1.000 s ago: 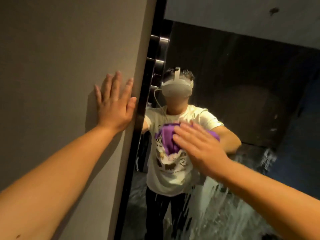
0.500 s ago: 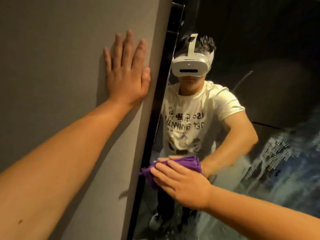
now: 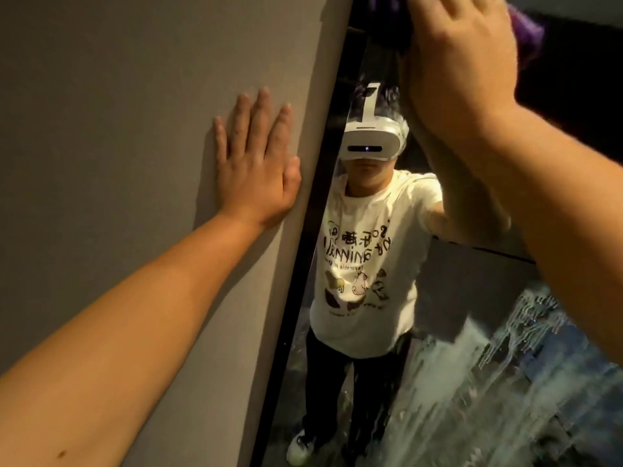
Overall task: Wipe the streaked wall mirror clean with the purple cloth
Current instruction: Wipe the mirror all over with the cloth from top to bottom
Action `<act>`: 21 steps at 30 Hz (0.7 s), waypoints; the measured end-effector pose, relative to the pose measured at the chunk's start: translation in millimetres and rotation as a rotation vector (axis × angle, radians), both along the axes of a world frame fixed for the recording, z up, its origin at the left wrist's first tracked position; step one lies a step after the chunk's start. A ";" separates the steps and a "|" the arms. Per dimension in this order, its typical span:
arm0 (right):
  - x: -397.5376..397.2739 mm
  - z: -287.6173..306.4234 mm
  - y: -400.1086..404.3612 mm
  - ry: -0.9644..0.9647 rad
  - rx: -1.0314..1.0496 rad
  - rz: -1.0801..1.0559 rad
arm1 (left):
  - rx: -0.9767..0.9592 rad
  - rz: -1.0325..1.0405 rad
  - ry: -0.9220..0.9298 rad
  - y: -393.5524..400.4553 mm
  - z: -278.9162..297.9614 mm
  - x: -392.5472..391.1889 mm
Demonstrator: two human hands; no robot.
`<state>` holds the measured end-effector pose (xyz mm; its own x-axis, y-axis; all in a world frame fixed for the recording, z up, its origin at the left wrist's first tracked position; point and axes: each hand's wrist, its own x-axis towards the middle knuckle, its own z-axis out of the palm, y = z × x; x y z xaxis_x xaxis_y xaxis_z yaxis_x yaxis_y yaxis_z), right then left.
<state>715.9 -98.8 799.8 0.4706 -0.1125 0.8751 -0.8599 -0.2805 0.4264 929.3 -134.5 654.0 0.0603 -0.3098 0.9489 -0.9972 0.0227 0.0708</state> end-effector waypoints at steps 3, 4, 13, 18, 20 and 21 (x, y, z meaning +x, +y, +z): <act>-4.6 -62.8 -24.0 0.246 -0.064 0.038 | -0.005 0.005 -0.011 -2.2 -1.1 2.2; -12.4 -99.5 -24.3 0.390 -0.007 0.073 | -0.009 0.009 -0.015 -2.5 -1.4 2.3; -48.9 -236.3 -22.2 0.978 0.212 0.099 | 0.024 0.024 -0.012 2.8 -2.2 0.3; -50.3 -146.7 -14.7 0.575 0.137 0.138 | 0.054 0.049 0.000 5.6 -2.9 -1.6; -46.1 -121.7 -14.5 0.410 0.110 0.082 | 0.059 0.055 -0.007 6.5 -3.7 -2.7; -42.7 -119.8 -13.7 0.366 0.089 0.060 | 0.059 0.056 -0.009 7.0 -4.9 -2.9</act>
